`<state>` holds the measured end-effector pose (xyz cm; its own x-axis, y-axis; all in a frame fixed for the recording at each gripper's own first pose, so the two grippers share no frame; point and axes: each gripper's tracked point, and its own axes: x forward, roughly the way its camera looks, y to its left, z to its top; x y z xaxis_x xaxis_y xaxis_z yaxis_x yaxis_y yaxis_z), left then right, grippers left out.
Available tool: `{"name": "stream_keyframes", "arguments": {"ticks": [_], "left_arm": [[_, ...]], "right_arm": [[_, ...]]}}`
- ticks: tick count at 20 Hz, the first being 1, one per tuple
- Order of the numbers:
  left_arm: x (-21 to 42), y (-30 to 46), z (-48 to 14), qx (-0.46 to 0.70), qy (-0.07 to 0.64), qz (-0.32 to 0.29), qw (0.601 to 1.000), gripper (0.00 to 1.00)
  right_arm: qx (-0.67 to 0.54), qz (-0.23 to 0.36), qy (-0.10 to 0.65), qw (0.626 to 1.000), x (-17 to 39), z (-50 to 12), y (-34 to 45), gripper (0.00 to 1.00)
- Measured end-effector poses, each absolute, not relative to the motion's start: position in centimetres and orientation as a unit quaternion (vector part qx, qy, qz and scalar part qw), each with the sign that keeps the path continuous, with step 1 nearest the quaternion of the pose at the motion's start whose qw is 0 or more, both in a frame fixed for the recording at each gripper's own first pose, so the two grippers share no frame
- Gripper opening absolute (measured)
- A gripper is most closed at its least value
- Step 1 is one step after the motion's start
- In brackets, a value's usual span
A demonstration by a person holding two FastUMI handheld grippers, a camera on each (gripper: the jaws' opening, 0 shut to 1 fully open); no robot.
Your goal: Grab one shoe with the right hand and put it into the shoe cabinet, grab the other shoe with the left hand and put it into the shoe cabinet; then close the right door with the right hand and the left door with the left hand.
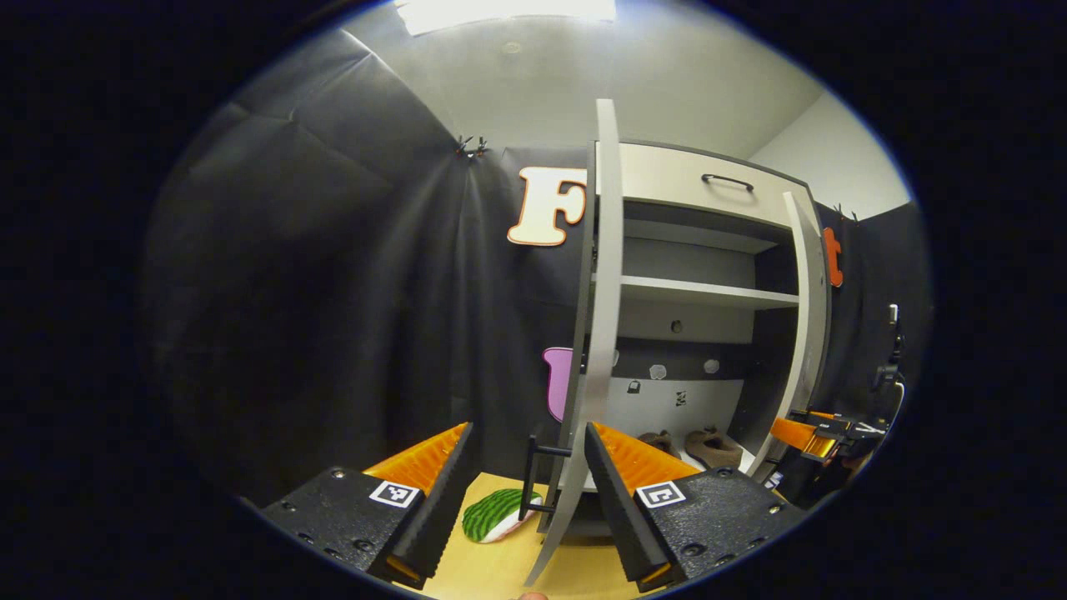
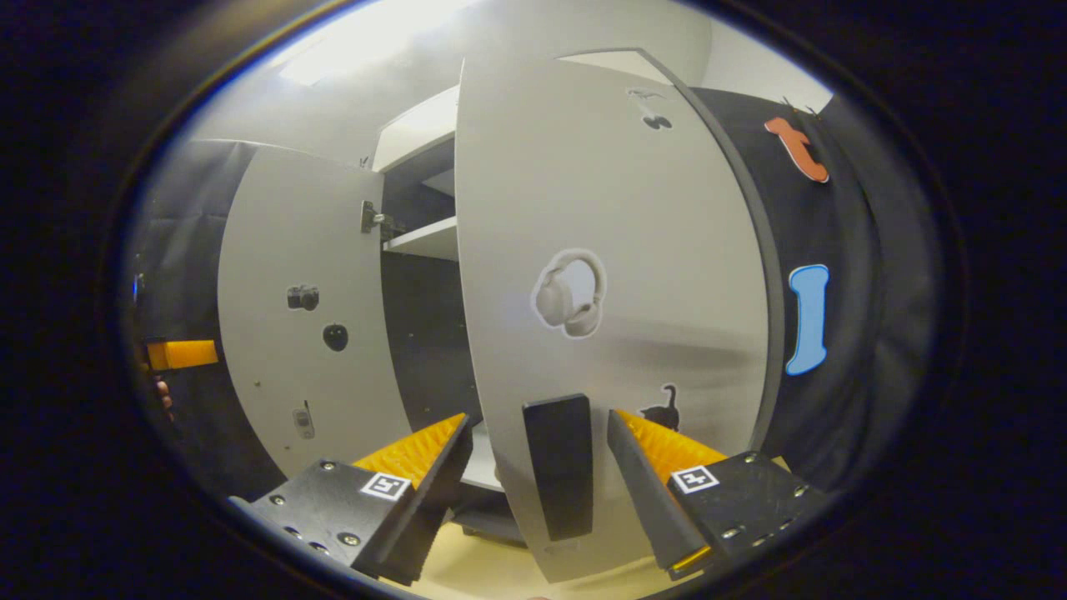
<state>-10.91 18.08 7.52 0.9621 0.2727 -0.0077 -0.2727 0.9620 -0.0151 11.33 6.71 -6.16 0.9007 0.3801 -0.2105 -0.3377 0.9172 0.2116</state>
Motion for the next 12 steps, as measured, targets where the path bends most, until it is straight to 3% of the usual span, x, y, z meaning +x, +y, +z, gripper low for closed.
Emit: {"name": "stream_keyframes", "arguments": {"ticks": [3,4,6,12], "left_arm": [[-10.5,19.9,7.1,-0.016,0.003,0.151,0.988,0.8],[-10.3,20.3,7.0,-0.017,0.004,0.153,0.988,0.74],[-9.8,20.9,6.7,-0.021,0.007,0.152,0.988,0.8],[-8.3,19.9,5.3,-0.052,0.022,0.11,0.992,0.8]], "right_arm": [[0.084,0.18,0.122,0.972,11.7,-6.2,7.2,0.98],[0.084,0.179,0.125,0.972,12.1,-6.3,7.5,0.98],[0.085,0.178,0.127,0.972,12.7,-6.3,7.6,0.98],[0.076,0.162,0.127,0.976,13.1,-6.6,7.5,0.98]]}}
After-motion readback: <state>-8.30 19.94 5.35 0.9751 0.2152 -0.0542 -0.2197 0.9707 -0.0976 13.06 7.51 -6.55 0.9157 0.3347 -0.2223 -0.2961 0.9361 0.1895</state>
